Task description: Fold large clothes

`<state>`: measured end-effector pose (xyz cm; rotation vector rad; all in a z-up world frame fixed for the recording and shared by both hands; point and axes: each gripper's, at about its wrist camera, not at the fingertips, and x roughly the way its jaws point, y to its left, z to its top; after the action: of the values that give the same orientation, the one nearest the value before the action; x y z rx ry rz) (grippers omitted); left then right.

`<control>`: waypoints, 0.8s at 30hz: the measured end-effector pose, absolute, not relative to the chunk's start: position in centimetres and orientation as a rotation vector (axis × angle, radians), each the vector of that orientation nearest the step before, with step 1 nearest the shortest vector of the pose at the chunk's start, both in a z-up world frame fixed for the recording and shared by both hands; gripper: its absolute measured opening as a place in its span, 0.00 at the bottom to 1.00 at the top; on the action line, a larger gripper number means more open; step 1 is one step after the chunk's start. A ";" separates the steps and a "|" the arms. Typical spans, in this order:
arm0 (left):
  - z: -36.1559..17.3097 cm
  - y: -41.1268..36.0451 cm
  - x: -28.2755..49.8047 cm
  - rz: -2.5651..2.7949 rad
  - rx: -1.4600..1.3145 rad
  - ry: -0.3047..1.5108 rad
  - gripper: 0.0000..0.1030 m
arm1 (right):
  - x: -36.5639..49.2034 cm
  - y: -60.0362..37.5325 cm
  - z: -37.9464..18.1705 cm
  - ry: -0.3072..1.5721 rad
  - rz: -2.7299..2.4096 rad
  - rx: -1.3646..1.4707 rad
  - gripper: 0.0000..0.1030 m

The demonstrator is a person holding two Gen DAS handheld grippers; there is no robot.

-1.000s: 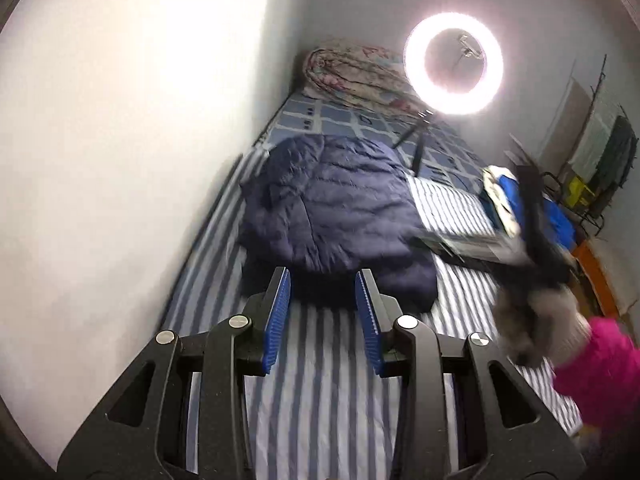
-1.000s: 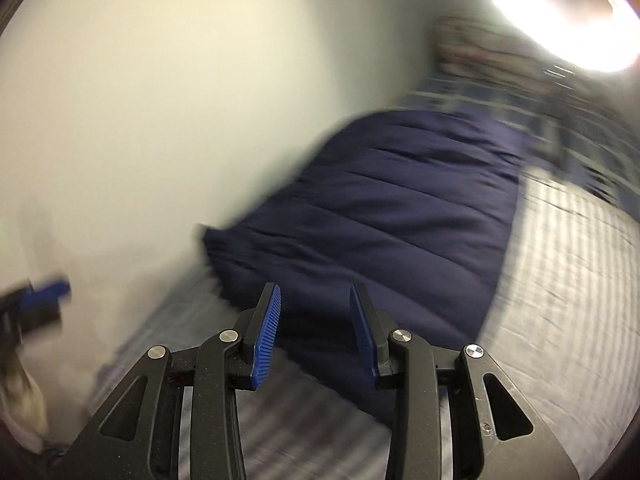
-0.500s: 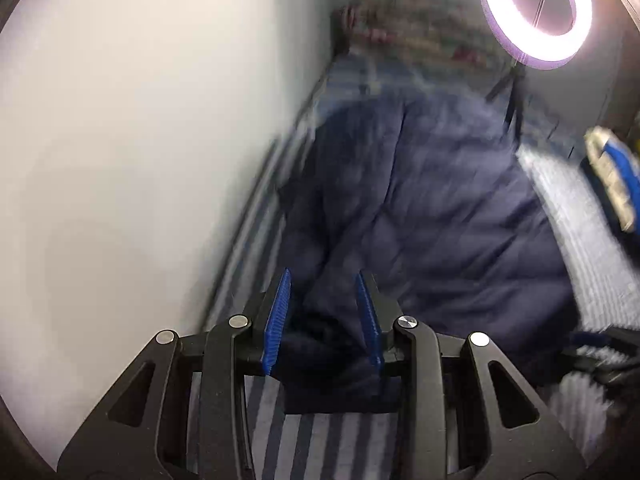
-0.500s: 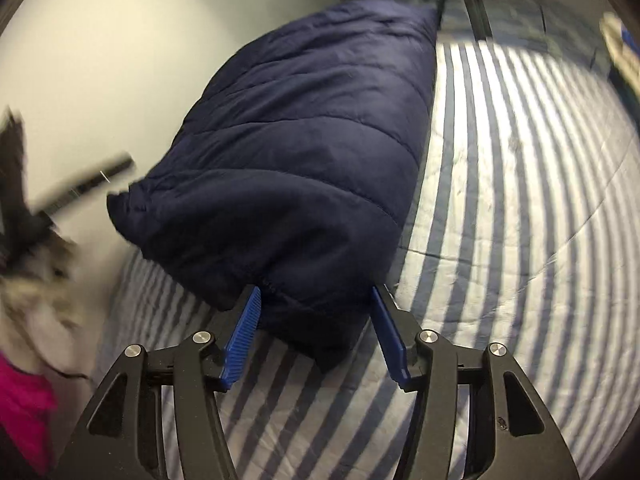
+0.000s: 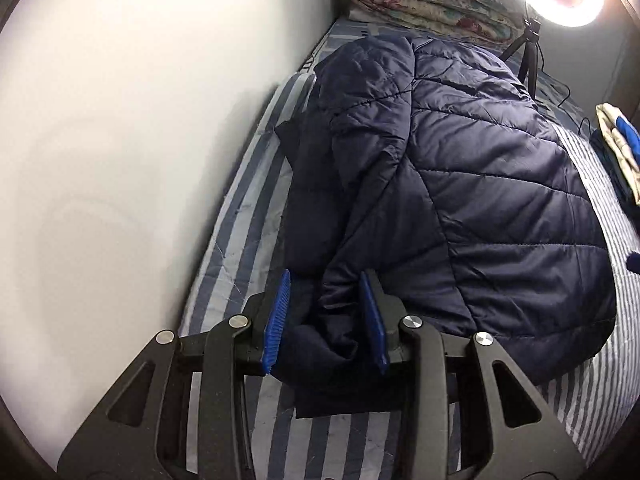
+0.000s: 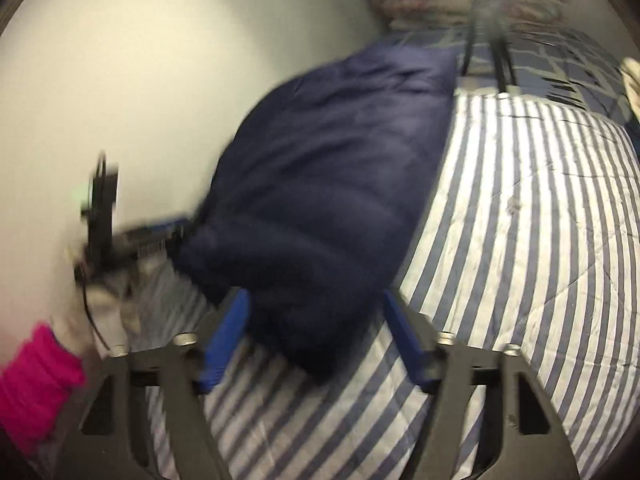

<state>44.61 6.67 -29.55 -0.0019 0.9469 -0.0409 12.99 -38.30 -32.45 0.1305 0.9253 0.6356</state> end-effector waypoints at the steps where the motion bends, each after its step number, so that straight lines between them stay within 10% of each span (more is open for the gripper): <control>1: -29.8 6.7 44.6 -0.042 -0.008 0.946 0.37 | 13.8 -38.6 -32.7 0.929 0.630 0.172 0.71; 11: -30.4 6.9 44.9 -0.065 -0.015 0.950 0.37 | 17.5 -36.6 -39.0 1.083 0.669 0.348 0.70; 17: -30.2 7.0 44.6 -0.079 -0.037 0.967 0.37 | 17.7 -36.2 -38.0 1.105 0.661 0.343 0.25; 24: -29.4 5.2 41.4 -0.142 -0.015 1.002 0.37 | 14.7 -37.6 -34.8 1.152 0.629 0.219 0.18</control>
<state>41.45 5.19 -29.37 -0.0152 1.0016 -0.1424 14.72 -37.58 -34.80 0.2189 1.1524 0.6294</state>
